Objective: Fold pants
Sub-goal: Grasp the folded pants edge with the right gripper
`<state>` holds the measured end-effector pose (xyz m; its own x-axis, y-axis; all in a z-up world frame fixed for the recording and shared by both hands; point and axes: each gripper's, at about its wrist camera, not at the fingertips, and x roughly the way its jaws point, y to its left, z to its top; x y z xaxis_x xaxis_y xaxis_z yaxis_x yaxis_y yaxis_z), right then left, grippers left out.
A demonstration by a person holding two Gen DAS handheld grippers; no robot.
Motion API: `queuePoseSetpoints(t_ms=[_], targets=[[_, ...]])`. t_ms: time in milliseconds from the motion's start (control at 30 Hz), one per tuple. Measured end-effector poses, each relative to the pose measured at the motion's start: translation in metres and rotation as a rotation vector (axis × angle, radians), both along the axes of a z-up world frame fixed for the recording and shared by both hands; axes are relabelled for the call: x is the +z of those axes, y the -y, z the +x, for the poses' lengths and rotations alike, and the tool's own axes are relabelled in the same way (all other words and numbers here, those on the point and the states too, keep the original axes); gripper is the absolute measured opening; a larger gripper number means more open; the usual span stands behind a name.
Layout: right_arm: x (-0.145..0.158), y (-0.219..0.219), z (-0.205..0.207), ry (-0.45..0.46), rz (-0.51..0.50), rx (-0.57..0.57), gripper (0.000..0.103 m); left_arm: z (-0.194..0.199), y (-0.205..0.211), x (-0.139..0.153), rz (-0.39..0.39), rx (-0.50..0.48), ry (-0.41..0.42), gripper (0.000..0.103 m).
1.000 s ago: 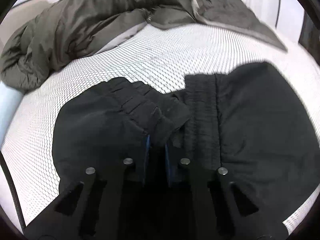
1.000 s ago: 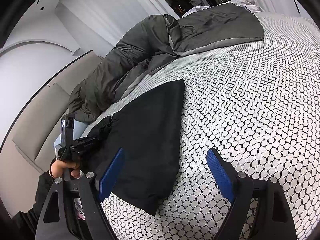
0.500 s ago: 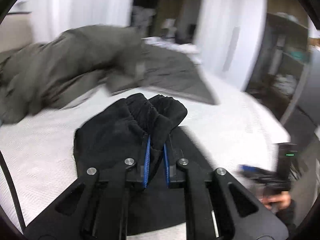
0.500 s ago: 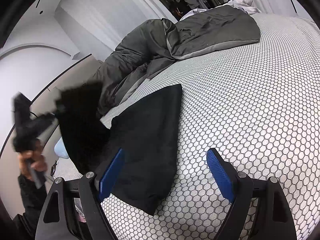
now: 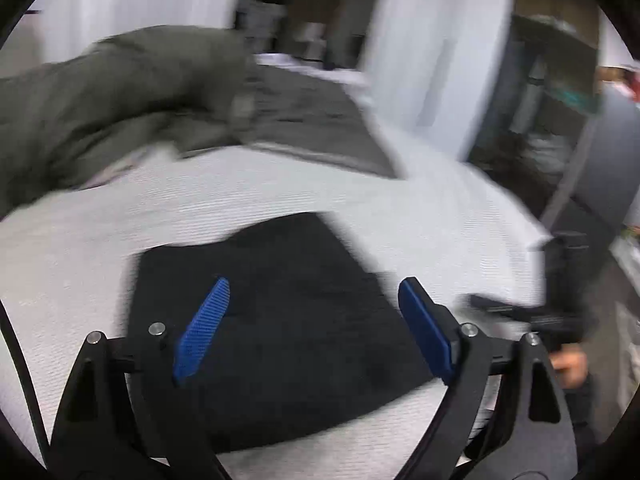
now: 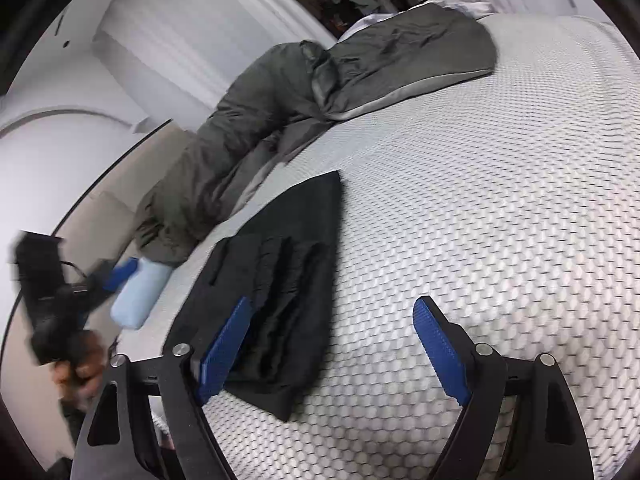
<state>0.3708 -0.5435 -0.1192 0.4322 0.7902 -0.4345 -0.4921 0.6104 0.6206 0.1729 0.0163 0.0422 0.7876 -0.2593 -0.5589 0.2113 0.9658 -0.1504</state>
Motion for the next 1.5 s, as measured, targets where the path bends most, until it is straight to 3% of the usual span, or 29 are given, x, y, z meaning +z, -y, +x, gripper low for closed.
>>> queuePoseSetpoints(t_ms=[100,167,233,300,433,567,633,667,700,800,867,967,1033,1167,1233,1333,1500], targets=[[0.002,-0.022,-0.006,0.004,0.034,0.104,0.079,0.007,-0.050,-0.039,0.010,0.154,-0.044,0.085],[0.004,-0.036,-0.011,0.012,0.045,0.157,0.069,0.013,-0.084,-0.069,-0.043,0.235,-0.116,0.085],[0.007,-0.050,-0.017,0.031,0.045,0.199,0.060,0.016,-0.104,-0.084,-0.090,0.284,-0.181,0.084],[0.014,-0.062,-0.024,0.071,0.045,0.245,0.056,0.014,-0.116,-0.088,-0.121,0.307,-0.183,0.084],[0.004,-0.089,-0.025,0.034,-0.052,0.269,0.056,0.006,-0.116,-0.091,-0.096,0.257,-0.176,0.084],[-0.018,-0.110,-0.010,-0.034,-0.106,0.251,0.055,0.005,-0.090,-0.099,0.001,0.170,-0.220,0.084],[-0.016,-0.114,-0.008,-0.003,-0.110,0.226,0.022,0.007,-0.078,-0.100,0.015,0.155,-0.225,0.084],[-0.014,-0.115,-0.008,0.010,-0.124,0.211,0.010,0.005,-0.076,-0.100,0.010,0.145,-0.223,0.084],[-0.007,-0.114,-0.012,0.043,-0.104,0.199,0.007,0.002,-0.074,-0.099,0.005,0.132,-0.220,0.084],[0.021,-0.104,-0.026,0.171,-0.110,0.138,0.006,-0.010,-0.070,-0.088,0.003,0.112,-0.193,0.084],[0.027,-0.097,-0.028,0.191,-0.182,0.083,0.006,-0.018,-0.071,-0.082,-0.007,0.105,-0.175,0.084],[0.002,-0.102,-0.015,0.114,-0.301,0.071,0.009,-0.021,-0.070,-0.082,0.020,0.119,-0.191,0.085],[-0.013,-0.098,-0.005,0.046,-0.234,0.075,0.013,-0.008,-0.069,-0.089,0.051,0.134,-0.234,0.085],[-0.006,-0.074,0.003,0.003,-0.121,0.033,0.044,-0.007,-0.064,-0.095,0.061,0.127,-0.250,0.085],[-0.004,-0.061,0.006,0.001,-0.094,0.003,0.044,-0.008,-0.062,-0.095,0.066,0.121,-0.246,0.085],[-0.006,-0.062,0.005,-0.031,-0.028,0.061,0.044,-0.009,-0.059,-0.096,0.064,0.115,-0.250,0.085],[-0.017,-0.089,0.003,-0.039,-0.146,0.109,0.044,-0.003,-0.054,-0.097,0.074,0.104,-0.253,0.085]])
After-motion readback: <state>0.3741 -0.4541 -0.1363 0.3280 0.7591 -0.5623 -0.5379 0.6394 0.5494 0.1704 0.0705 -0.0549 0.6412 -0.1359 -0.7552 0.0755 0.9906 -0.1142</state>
